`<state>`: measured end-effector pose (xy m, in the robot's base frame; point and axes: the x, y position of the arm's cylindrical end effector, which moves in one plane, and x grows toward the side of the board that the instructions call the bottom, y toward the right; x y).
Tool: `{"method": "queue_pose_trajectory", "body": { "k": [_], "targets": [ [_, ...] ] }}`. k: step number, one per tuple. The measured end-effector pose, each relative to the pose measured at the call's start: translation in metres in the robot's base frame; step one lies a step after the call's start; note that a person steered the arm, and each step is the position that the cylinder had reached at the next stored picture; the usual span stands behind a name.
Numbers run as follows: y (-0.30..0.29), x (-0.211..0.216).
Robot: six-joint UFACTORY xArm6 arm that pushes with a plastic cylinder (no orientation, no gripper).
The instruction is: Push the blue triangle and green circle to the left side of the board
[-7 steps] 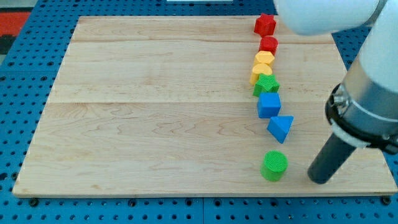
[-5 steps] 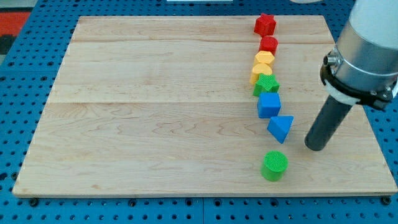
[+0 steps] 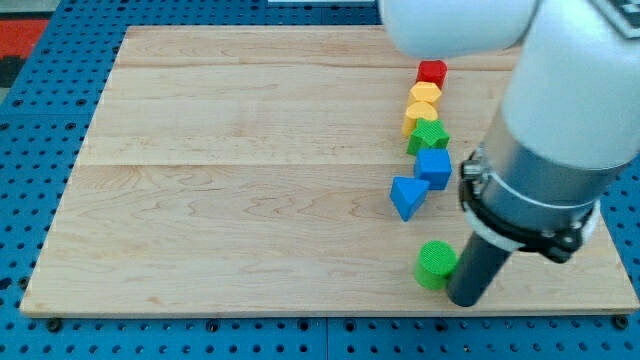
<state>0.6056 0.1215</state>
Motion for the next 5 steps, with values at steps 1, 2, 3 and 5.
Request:
{"method": "queue_pose_trajectory", "body": {
  "k": [1,2,3,5],
  "targets": [
    [-0.016,-0.015],
    [-0.02,-0.015],
    [-0.045,-0.01],
    [-0.048,-0.027]
  ]
}}
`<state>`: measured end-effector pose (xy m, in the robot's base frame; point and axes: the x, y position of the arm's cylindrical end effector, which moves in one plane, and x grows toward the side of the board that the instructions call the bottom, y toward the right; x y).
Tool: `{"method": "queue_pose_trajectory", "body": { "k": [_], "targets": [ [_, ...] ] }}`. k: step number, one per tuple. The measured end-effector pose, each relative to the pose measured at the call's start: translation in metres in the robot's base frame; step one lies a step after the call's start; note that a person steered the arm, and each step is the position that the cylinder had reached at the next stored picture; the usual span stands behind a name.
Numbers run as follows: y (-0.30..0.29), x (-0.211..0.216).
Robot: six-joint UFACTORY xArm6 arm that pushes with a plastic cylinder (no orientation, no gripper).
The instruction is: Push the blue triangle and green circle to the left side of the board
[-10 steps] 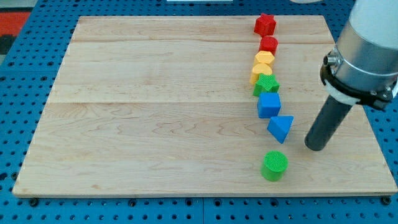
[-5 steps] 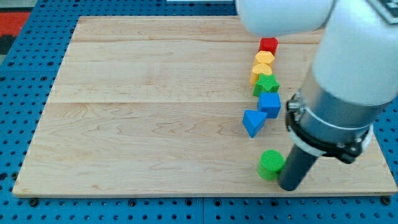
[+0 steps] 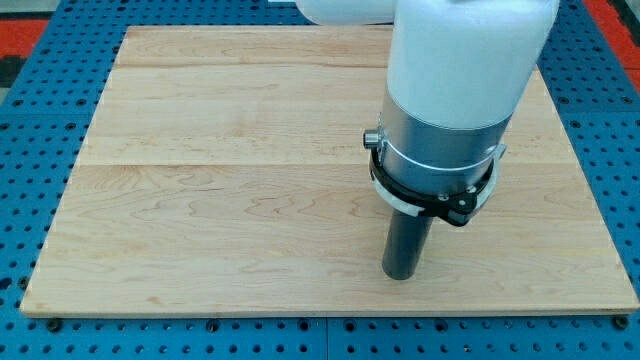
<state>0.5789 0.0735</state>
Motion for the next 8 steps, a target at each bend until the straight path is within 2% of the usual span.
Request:
{"method": "queue_pose_trajectory", "body": {
  "k": [1,2,3,4,5,8],
  "targets": [
    [-0.003,0.0],
    [-0.076,-0.018],
    [-0.048,-0.054],
    [-0.046,-0.071],
    [-0.056,-0.079],
    [-0.013,-0.086]
  ]
}}
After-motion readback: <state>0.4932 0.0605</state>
